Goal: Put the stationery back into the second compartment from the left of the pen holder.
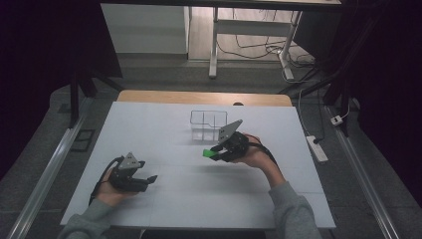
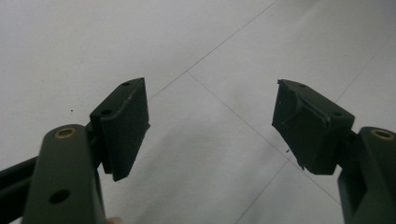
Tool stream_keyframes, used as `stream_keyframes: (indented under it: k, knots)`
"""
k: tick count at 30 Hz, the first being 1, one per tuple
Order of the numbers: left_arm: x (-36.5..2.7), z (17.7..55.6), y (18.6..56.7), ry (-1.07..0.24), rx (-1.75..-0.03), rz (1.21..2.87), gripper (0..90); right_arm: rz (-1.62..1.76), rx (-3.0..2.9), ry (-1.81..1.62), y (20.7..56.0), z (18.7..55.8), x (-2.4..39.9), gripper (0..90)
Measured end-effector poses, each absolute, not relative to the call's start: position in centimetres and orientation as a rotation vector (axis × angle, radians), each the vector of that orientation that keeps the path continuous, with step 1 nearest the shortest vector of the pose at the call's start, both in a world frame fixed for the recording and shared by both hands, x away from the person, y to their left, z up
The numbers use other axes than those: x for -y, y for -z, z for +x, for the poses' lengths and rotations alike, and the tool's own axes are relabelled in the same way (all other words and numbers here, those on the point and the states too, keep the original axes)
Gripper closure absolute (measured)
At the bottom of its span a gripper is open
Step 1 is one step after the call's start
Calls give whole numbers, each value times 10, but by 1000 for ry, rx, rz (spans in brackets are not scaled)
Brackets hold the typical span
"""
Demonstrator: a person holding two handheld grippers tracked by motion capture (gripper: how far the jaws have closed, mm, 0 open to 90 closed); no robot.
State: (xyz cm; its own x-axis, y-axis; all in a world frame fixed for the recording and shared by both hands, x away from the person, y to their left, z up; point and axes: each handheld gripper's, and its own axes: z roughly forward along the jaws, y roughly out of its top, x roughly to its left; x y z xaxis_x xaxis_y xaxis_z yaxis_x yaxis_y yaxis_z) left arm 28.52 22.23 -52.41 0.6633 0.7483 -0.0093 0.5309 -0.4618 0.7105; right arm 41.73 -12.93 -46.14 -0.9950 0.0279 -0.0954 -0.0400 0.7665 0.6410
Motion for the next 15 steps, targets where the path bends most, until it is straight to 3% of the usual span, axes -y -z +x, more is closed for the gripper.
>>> stream_keyframes:
  k: [15]
  knots:
    - [-223,286,524,-402,-995,2171,268,202,-2712,-1241,442,418,142,664]
